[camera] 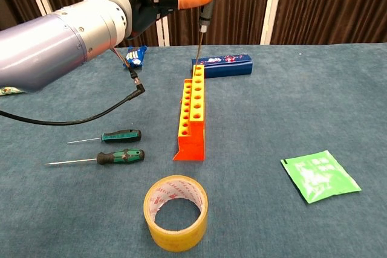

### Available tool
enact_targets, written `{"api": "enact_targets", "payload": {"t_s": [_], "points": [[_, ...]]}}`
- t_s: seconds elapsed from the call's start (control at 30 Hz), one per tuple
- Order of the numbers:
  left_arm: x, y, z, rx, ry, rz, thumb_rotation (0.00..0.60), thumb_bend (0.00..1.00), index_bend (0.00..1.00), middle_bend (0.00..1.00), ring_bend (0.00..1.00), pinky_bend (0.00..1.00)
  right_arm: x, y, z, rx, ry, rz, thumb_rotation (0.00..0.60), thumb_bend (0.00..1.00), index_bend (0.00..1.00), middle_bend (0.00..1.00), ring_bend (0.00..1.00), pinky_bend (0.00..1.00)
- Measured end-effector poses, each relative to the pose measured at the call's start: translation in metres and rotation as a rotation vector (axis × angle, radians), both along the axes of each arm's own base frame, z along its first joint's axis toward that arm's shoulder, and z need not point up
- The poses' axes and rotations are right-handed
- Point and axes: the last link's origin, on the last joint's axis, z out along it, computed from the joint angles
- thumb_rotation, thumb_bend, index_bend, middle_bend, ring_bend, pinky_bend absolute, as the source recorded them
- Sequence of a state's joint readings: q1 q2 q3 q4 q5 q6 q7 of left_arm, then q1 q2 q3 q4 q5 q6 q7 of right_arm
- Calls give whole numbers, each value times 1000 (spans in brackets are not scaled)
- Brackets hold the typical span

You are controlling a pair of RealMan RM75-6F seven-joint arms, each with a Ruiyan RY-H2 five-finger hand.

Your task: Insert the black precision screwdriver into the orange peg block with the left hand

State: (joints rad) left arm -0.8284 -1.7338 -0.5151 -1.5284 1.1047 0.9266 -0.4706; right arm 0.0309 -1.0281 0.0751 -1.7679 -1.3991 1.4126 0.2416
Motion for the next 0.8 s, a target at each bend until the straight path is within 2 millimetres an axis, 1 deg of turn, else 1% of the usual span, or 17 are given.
{"api": "enact_targets", "payload": {"t_s": [0.37, 0.8], "points": [[-6, 5, -10, -19, 5, 1, 600, 413, 586, 0, 0, 17, 0, 0, 0, 0, 0, -1, 600, 38, 0, 0, 0, 0], [-4, 10, -21, -36, 18, -4, 600, 414, 586, 0, 0, 22, 0, 0, 0, 0, -1, -3, 600, 38, 0, 0, 0, 0]]}}
